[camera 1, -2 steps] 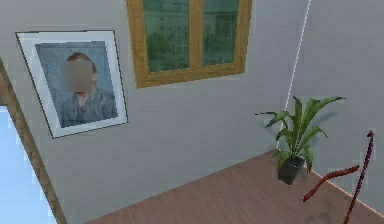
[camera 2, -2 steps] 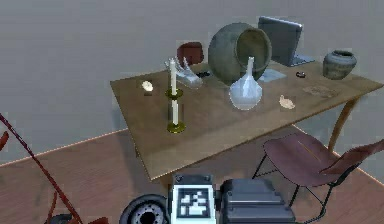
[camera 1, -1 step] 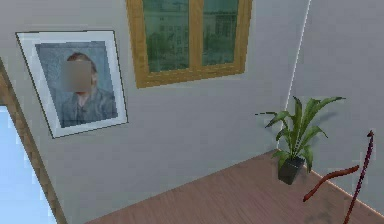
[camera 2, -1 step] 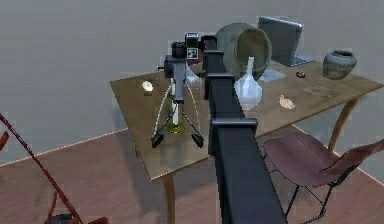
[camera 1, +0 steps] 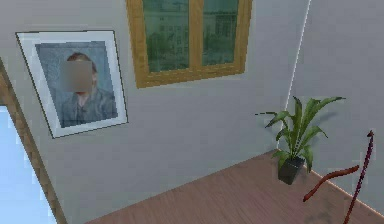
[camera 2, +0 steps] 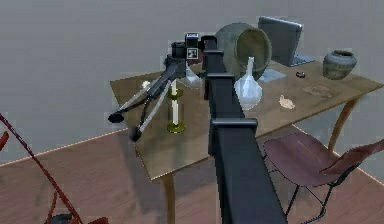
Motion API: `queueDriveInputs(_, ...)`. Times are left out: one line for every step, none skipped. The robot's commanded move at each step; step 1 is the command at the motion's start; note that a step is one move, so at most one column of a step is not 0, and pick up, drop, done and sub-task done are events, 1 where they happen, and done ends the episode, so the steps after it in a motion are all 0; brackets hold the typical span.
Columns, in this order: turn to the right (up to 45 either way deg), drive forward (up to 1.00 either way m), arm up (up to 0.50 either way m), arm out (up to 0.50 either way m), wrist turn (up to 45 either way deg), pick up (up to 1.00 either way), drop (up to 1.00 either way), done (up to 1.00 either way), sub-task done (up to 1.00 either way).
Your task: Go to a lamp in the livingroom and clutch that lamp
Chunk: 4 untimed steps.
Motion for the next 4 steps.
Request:
queueDriveInputs(0.0,0.00,0.00,0.00,45.0,0.00,0.00,0.00,0.00)
queueDriveInputs(0.0,0.00,0.00,0.00,45.0,0.00,0.00,0.00,0.00)
queueDriveInputs(0.0,0.00,0.00,0.00,24.0,0.00,0.00,0.00,0.00)
queueDriveInputs(0.0,0.00,0.00,0.00,0.0,1.00,0.00,0.00,0.00)
